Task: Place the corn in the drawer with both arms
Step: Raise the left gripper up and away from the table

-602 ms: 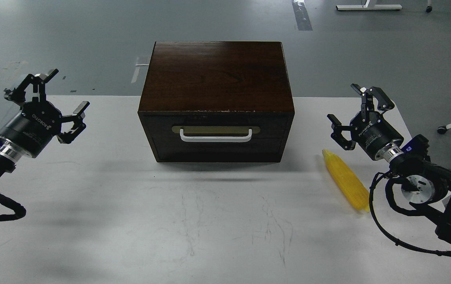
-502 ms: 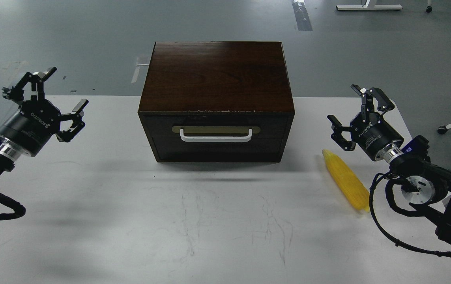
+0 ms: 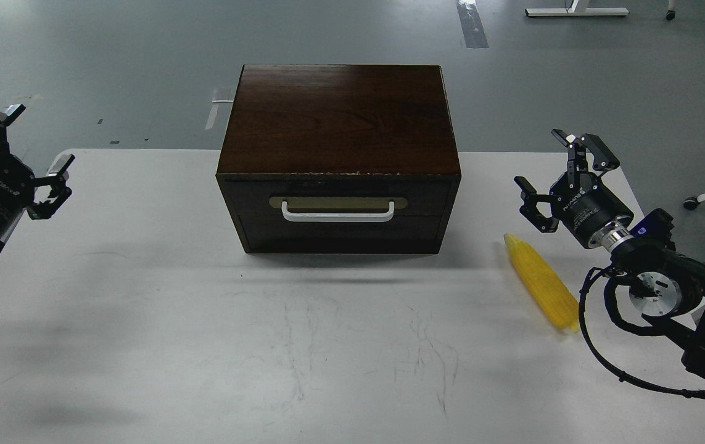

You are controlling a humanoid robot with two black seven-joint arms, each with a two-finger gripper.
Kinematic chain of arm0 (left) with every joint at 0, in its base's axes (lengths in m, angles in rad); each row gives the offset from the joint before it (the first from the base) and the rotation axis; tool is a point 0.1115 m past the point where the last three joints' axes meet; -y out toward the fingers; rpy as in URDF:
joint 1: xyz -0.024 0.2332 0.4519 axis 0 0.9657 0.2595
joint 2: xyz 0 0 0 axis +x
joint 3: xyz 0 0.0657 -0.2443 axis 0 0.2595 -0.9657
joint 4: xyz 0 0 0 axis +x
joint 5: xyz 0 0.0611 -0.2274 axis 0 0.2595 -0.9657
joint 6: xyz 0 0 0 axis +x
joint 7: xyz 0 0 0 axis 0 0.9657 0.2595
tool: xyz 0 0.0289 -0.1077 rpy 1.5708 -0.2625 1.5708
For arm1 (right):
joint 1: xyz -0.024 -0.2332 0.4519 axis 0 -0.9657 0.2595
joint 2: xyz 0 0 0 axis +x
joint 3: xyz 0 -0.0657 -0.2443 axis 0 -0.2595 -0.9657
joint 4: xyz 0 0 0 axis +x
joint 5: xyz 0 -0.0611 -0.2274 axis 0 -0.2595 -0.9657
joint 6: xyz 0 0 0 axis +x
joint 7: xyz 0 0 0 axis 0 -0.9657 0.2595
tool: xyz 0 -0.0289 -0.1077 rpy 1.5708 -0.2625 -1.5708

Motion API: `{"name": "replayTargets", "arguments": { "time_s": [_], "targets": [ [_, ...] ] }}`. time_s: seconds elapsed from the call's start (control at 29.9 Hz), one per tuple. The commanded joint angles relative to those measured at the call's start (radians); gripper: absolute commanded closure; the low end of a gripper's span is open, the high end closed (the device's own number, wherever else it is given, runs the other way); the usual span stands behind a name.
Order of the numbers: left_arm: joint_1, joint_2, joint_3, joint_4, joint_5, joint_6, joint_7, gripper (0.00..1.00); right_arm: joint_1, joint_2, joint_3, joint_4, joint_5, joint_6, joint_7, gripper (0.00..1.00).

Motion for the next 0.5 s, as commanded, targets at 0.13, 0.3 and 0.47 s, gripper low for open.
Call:
{"name": "replayTargets", "arguments": {
  "time_s": [0.13,0.3,0.47],
  "targets": [
    [-0.103,0.051,0.009,0.055,0.008,0.000,0.000,0.02,0.006,0.000,0.000,-0.016,0.000,0.000,0.000,0.00],
    [-0.159,0.103,0.004,0.023,0.016,0.000,0.000,0.02,0.008,-0.001,-0.003,-0.014,-0.001,0.006,0.000,0.00],
    [-0.273,0.209,0.001,-0.191,0.248,0.000,0.000,0.02,0.006,0.000,0.001,-0.034,-0.001,0.000,0.000,0.00]
  ]
}}
